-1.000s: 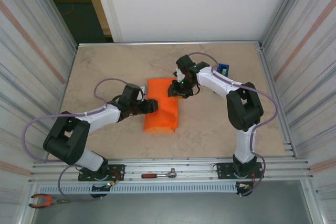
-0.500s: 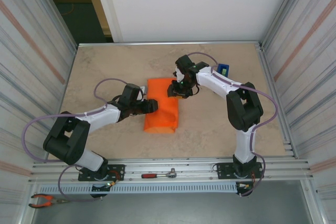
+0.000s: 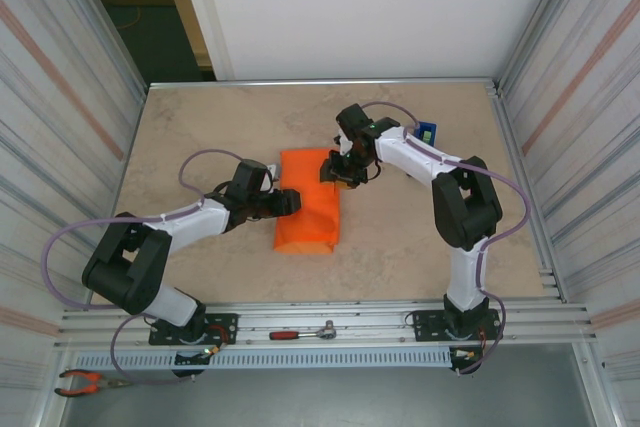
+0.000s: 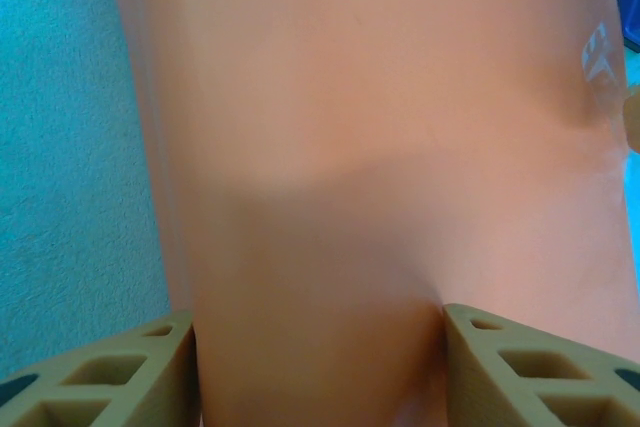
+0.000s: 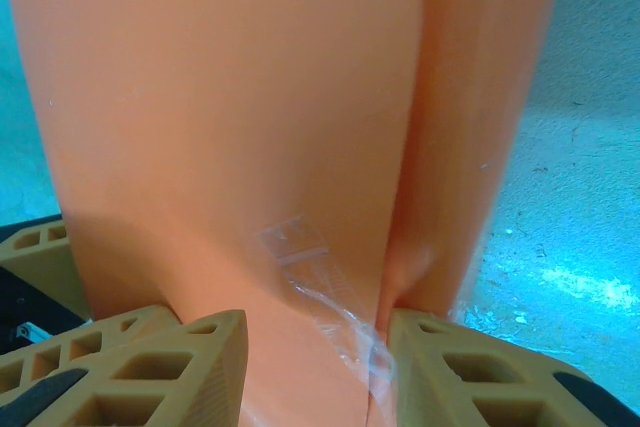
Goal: Wrap the gift box in paper
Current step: Stick the wrapping paper to the gift box.
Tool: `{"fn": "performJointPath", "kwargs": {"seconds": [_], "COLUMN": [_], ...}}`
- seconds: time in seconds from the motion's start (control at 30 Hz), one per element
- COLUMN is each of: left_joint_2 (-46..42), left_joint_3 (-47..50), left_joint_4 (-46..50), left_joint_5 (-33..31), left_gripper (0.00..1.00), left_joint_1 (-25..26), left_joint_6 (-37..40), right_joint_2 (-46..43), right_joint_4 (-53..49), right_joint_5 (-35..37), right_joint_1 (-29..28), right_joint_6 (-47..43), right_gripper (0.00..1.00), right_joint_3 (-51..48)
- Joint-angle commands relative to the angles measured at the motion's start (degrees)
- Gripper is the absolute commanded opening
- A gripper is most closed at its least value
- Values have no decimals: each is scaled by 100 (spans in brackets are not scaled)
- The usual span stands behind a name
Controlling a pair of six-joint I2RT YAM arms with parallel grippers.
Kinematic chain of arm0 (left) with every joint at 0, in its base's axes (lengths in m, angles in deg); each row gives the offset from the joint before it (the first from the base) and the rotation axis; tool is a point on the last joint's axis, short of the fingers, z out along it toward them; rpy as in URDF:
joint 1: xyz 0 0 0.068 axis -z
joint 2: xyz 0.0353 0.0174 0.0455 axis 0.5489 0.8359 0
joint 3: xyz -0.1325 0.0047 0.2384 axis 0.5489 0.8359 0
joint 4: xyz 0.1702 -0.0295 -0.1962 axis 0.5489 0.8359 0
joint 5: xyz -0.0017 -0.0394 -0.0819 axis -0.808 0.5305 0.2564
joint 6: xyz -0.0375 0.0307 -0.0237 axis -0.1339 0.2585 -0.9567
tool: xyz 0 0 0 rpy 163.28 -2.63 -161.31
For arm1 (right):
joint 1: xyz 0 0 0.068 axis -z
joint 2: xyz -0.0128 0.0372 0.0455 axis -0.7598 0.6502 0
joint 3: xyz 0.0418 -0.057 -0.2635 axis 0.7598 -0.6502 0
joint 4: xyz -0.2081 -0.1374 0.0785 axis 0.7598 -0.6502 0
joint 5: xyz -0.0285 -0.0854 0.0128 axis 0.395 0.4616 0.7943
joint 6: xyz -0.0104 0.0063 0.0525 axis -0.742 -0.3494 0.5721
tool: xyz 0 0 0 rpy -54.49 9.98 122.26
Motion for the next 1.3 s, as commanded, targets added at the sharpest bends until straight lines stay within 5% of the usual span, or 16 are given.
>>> {"fn": "performJointPath", "kwargs": {"seconds": [0.0,0.57,0.9,1.27], "left_joint_2": [462,458,502,546], "left_joint_3": [315,318,290,304], "left_joint_4": [1352,1358,1353,1319], "left_joint_5": [-837,-845,-829,-821], "left_gripper": [56,56,55,55], "left_joint_1": [56,58,67,72], "left_joint_6": [248,247,246,244], "right_joint_2": [-229,-1025,-712,-213], "right_joint_4": [-48,525,1663,2207], "right_joint_5": [189,447,-609,-717], "right_joint_1": [188,328,163,137], "right_joint_6": [263,-141,47,295], "right_gripper": [40,40,15,11], "right_joint_3": [-148,-697,-754,-981]}}
